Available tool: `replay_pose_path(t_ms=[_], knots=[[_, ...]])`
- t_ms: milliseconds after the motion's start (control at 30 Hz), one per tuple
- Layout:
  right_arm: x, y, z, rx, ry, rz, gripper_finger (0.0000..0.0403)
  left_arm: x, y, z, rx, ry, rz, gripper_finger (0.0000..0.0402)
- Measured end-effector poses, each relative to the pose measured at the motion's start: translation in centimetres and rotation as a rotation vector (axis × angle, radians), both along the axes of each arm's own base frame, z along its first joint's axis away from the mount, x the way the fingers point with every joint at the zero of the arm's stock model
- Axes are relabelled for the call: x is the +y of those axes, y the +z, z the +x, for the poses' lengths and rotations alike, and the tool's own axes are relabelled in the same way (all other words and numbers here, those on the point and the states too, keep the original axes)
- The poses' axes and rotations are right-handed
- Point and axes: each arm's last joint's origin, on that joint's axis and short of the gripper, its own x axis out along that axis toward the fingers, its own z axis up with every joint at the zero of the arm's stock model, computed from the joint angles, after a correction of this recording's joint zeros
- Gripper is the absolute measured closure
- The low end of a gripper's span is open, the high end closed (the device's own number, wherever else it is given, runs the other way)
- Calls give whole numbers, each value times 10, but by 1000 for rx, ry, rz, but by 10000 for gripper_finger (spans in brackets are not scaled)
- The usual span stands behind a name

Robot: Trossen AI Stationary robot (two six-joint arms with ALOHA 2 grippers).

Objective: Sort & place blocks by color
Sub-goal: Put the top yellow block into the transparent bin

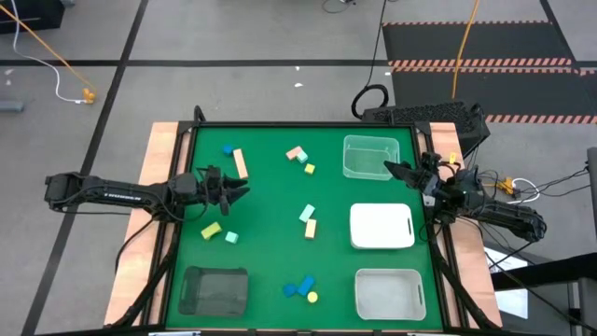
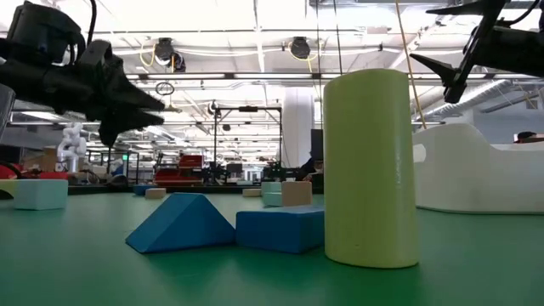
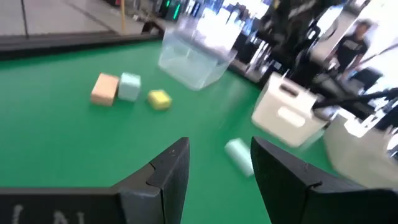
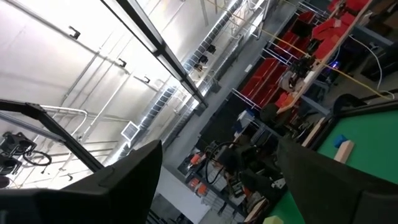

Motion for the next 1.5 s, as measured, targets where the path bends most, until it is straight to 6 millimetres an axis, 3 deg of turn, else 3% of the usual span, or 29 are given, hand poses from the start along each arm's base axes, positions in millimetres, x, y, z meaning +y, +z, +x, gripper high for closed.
replay_pose_path(t_ms=[200,300,400,567,700,933,1100,1500], knots=[[-1,-2,3,15,6,33,94,0,18,1,-200,12,-40,229],[-2,-3,5,31,-13,36,94,3,27,-1,-294,104,-13,229],[-3,-3,6,39,-38,24,94,4,32,-2,-368,146,-94,229],[-4,1,9,22,-65,-15,94,4,33,-3,-394,144,-136,229],[-6,-3,15,107,-89,-64,94,4,33,-3,-416,141,-194,229],[-8,30,24,141,-133,-177,94,5,50,1,-462,144,-173,229],[-12,48,38,191,-147,-221,94,6,75,9,-449,150,-78,229],[-28,78,96,365,-163,-329,94,8,115,23,-174,166,-51,229]])
